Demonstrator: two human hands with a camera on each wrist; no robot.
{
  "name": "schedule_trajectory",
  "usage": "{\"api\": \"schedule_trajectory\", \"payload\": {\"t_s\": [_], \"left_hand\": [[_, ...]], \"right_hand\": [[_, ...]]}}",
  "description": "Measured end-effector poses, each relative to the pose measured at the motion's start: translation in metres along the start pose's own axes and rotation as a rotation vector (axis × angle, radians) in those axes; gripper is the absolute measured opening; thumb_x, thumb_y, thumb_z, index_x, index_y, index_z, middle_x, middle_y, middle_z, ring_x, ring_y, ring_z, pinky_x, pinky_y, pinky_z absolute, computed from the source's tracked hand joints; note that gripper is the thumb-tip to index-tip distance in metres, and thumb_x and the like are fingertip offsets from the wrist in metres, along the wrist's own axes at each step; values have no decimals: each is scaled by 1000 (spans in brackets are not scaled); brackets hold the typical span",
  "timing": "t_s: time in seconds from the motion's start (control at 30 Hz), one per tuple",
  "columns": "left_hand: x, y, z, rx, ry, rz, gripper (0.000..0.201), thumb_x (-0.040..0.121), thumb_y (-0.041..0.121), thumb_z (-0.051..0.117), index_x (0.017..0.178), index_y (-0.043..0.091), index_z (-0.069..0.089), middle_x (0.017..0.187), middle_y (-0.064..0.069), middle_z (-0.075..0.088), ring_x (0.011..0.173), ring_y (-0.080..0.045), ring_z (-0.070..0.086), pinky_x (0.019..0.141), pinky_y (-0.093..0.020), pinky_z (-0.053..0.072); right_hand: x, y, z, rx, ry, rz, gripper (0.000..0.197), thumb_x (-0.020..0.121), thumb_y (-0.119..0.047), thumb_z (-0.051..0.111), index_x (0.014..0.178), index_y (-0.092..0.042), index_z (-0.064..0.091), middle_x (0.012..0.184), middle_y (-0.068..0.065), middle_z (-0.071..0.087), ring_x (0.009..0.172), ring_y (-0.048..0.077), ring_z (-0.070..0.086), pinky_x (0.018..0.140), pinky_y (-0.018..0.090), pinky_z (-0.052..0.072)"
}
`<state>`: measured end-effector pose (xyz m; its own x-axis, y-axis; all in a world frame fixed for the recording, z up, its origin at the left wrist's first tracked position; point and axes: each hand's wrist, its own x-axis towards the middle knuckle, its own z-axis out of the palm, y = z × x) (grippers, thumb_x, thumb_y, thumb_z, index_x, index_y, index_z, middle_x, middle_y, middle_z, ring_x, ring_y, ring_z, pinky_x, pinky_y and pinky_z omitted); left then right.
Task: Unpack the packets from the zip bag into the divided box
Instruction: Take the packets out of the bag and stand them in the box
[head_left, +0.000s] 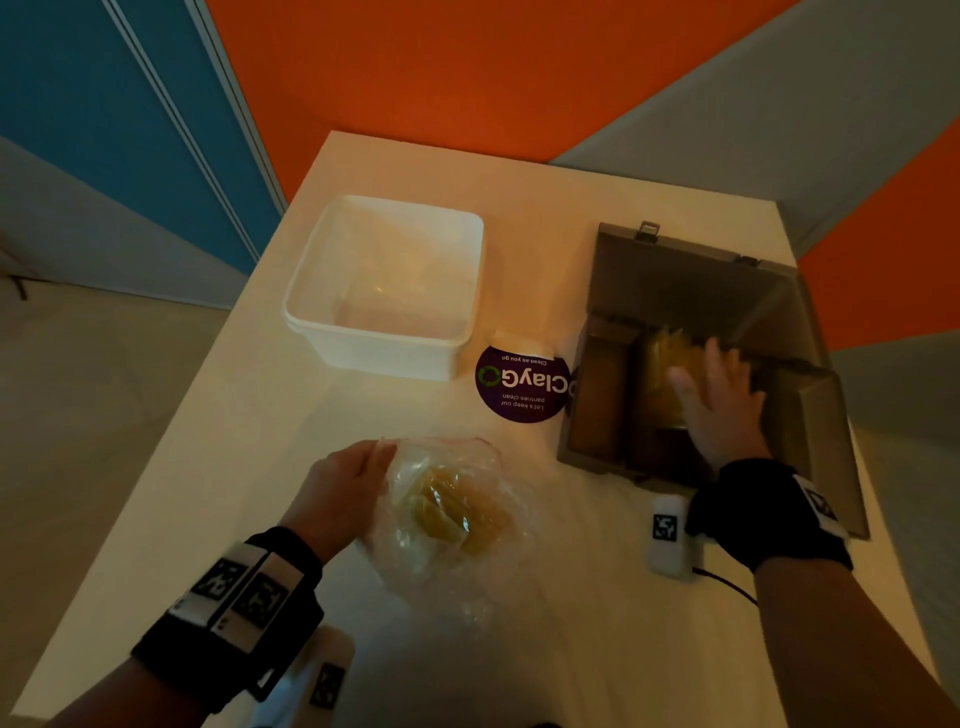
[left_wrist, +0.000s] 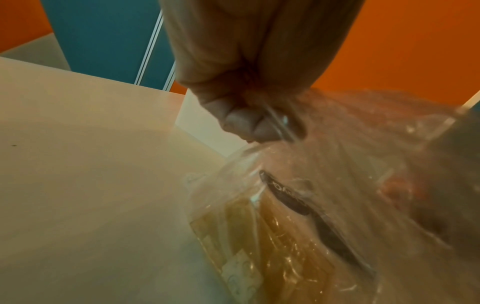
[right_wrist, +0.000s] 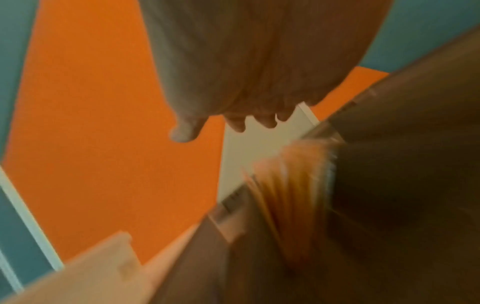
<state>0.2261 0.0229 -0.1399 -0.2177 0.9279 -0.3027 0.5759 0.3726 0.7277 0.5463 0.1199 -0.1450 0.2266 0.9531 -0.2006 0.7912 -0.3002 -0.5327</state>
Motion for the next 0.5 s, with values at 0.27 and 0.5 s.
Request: {"api": "schedule_trajectory", "payload": {"t_s": [0.27, 0.5], "left_hand": [[-9, 12, 5, -128, 40, 94, 32, 91, 28, 37, 93, 9, 63, 70, 3, 59, 69, -15, 52, 55, -8, 38], [-33, 16, 6, -216, 14, 267, 25, 91, 28, 38, 91, 21, 62, 84, -1, 68, 76, -15, 64, 63, -19, 50]], "right_hand": [[-124, -100, 19, -11, -620, -524, 21, 89, -25, 53, 105, -17, 63, 103, 3, 67, 84, 3, 55, 70, 9, 38], [-130, -90, 118, -229, -263, -440, 68, 76, -40, 65, 130, -8, 37, 134, 14, 46, 122, 29, 43, 109, 42, 33]]}}
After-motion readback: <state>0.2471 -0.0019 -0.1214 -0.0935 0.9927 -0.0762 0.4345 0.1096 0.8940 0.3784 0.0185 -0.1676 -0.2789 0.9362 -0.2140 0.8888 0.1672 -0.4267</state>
